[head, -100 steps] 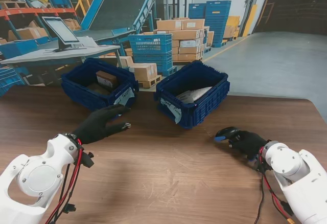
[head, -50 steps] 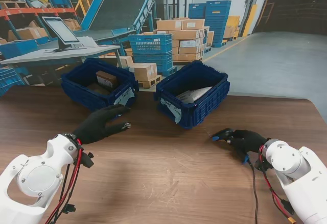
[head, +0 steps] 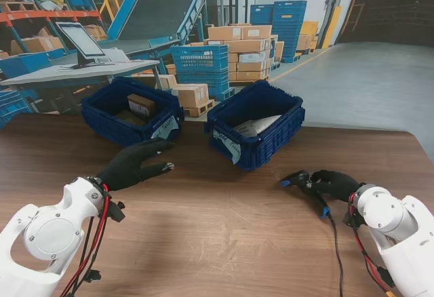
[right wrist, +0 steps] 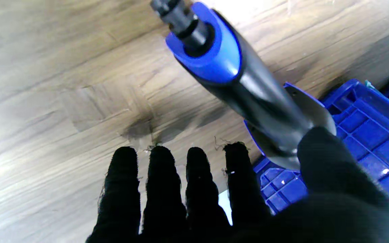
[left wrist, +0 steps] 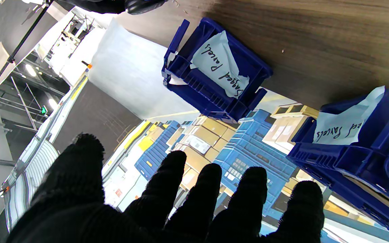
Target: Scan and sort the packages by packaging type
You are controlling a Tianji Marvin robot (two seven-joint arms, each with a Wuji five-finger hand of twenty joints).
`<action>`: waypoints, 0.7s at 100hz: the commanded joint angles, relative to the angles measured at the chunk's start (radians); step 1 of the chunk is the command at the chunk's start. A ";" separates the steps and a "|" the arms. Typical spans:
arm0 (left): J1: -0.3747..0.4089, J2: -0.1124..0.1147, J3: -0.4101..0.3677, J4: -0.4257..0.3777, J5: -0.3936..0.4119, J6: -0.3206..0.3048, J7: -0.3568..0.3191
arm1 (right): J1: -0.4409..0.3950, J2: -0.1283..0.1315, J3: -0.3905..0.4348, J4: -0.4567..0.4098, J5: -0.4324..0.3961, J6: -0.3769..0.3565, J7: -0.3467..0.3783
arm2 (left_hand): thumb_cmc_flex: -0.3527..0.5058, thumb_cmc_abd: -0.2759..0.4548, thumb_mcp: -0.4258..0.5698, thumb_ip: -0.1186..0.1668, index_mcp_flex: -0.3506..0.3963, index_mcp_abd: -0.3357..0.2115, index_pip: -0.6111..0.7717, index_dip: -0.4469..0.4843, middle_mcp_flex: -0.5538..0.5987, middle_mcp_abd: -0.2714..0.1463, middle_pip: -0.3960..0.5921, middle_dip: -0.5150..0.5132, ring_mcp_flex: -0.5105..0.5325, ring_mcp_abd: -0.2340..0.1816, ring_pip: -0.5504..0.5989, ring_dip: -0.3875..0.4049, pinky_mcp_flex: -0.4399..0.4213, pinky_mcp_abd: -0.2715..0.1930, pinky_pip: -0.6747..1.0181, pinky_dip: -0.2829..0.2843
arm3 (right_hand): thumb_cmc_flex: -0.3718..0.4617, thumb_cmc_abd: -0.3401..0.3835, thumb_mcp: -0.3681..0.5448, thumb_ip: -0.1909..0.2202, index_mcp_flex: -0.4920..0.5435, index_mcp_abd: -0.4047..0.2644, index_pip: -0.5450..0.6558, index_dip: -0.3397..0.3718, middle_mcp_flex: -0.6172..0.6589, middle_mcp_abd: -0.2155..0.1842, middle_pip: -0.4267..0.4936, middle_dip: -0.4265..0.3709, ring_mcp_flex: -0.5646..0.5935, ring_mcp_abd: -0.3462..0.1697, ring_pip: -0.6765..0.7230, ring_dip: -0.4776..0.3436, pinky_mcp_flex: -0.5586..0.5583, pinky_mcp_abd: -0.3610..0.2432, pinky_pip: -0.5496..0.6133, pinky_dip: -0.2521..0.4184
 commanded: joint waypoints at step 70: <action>0.005 -0.006 0.014 -0.012 -0.065 0.011 -0.025 | -0.203 -0.064 0.121 -0.368 0.035 0.026 -0.242 | 0.055 0.015 -0.001 -0.028 -0.026 -0.011 -0.033 -0.025 -0.052 -0.006 -0.028 -0.018 -0.069 -0.016 -0.038 -0.019 -0.008 -0.022 -0.044 0.014 | -0.055 0.045 -0.025 0.060 -0.065 0.005 -0.111 -0.036 -0.039 0.006 -0.098 -0.080 -0.016 -0.006 -0.034 -0.057 0.003 -0.028 -0.039 -0.025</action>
